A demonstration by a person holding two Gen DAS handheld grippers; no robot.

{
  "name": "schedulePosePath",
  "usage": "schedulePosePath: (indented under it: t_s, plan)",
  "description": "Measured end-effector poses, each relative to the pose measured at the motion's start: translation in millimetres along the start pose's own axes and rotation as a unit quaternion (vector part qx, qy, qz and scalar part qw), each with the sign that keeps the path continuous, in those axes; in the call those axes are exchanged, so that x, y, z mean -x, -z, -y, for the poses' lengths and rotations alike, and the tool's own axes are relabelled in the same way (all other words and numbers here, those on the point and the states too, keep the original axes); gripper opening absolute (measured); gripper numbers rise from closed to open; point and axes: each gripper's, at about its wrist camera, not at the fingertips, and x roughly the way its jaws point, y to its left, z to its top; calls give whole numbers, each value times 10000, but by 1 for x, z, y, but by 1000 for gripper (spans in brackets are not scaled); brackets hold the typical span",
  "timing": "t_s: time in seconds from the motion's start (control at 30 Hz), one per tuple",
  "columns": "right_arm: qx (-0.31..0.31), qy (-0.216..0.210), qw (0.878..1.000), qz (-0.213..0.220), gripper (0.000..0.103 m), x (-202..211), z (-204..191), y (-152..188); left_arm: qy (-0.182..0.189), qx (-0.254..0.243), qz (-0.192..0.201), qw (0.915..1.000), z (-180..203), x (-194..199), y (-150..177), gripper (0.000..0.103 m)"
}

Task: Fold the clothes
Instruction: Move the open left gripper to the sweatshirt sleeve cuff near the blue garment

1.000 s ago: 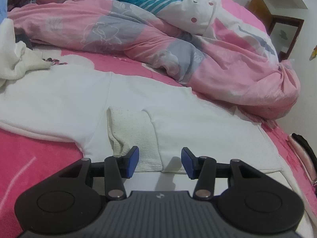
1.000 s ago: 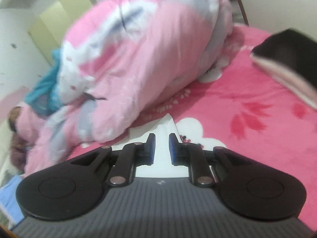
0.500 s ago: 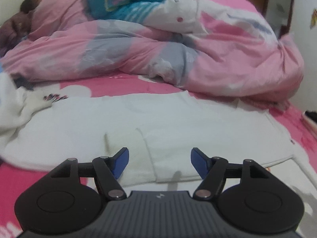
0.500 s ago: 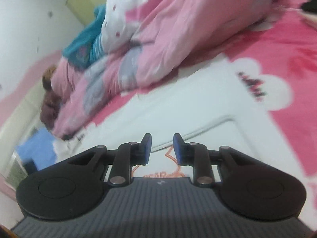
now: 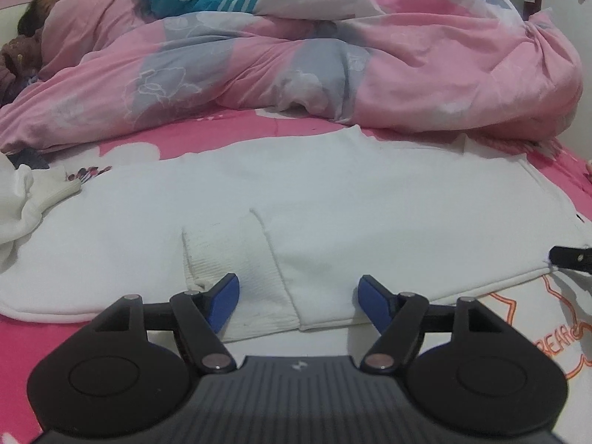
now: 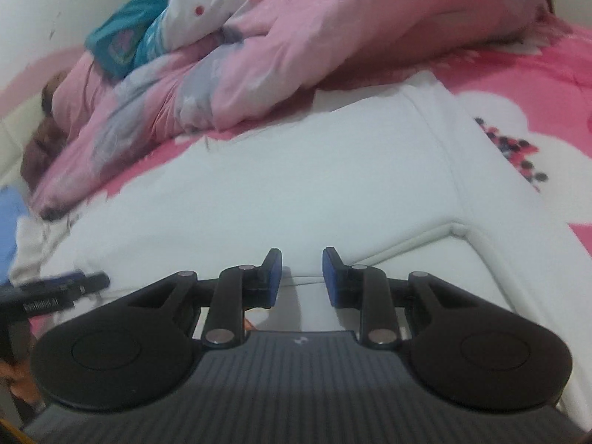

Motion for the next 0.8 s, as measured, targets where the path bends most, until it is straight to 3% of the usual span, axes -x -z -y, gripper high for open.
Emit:
schedulePosePath:
  t_s: [0.2,0.3,0.37,0.47,0.53,0.67,0.8]
  plan:
    - [29,-217,9997,70,26,-2,-5,0,-324,226,11,9992,-8,15,1,73]
    - [-199,-274,9994,-82,27,-11,-1,6,-633,448,235,9967,-22,32,8,73]
    - [-195,-545,9983,-22,27,-7,-8,1,-832,629,441,9936,-34,45,12,73]
    - [220,-835,9962,113,28,2,-30,-3,-1149,910,750,9864,-54,65,14,73]
    - [566,-785,9952,120,29,1,-42,0,-1363,948,859,9824,-66,73,11,73]
    - [478,-729,9960,-170,29,-11,-44,7,-1541,579,727,9837,-86,75,-7,73]
    - [432,-986,9942,66,29,-7,-44,6,-1436,66,713,9870,-101,64,-31,73]
